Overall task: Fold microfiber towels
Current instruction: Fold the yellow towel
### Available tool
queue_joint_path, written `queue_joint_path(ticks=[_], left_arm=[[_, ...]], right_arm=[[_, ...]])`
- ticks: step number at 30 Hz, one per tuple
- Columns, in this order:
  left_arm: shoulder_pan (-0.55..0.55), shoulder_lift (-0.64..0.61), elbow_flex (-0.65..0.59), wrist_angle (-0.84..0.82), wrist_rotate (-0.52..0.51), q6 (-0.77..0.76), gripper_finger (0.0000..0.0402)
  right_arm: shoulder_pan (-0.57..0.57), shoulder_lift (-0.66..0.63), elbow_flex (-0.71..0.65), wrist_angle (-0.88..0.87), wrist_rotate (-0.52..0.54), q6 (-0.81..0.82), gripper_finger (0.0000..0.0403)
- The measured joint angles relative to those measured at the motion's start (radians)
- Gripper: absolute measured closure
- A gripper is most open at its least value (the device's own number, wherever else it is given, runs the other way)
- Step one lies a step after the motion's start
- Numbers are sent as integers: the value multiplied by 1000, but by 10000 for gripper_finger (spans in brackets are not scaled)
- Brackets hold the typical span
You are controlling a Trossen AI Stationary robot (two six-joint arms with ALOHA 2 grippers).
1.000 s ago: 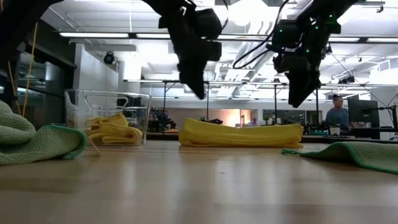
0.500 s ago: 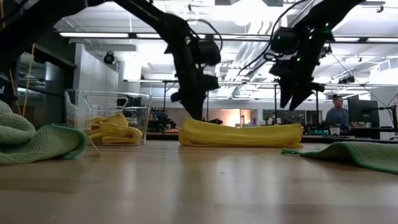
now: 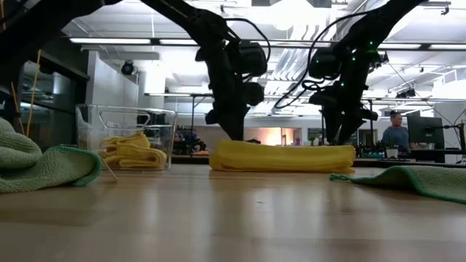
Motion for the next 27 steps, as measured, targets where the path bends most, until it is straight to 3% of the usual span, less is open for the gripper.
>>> queue_joint_path(ticks=[8,13,17,27], left_arm=[[-67,0,0,-14,179,79,401],[-66,-8,0,-16,161,87,399],[-19,-38,0,-5,152,67,401],[65,-33,2,86,112,-12,401]], right_arm=[[6,-2,0,-53,-45,-29,232],[6,-2,0,-84,-98,-51,232],[6,-2,0,-69,-47,-36,232],[69,31,0,201,-27,189,232]])
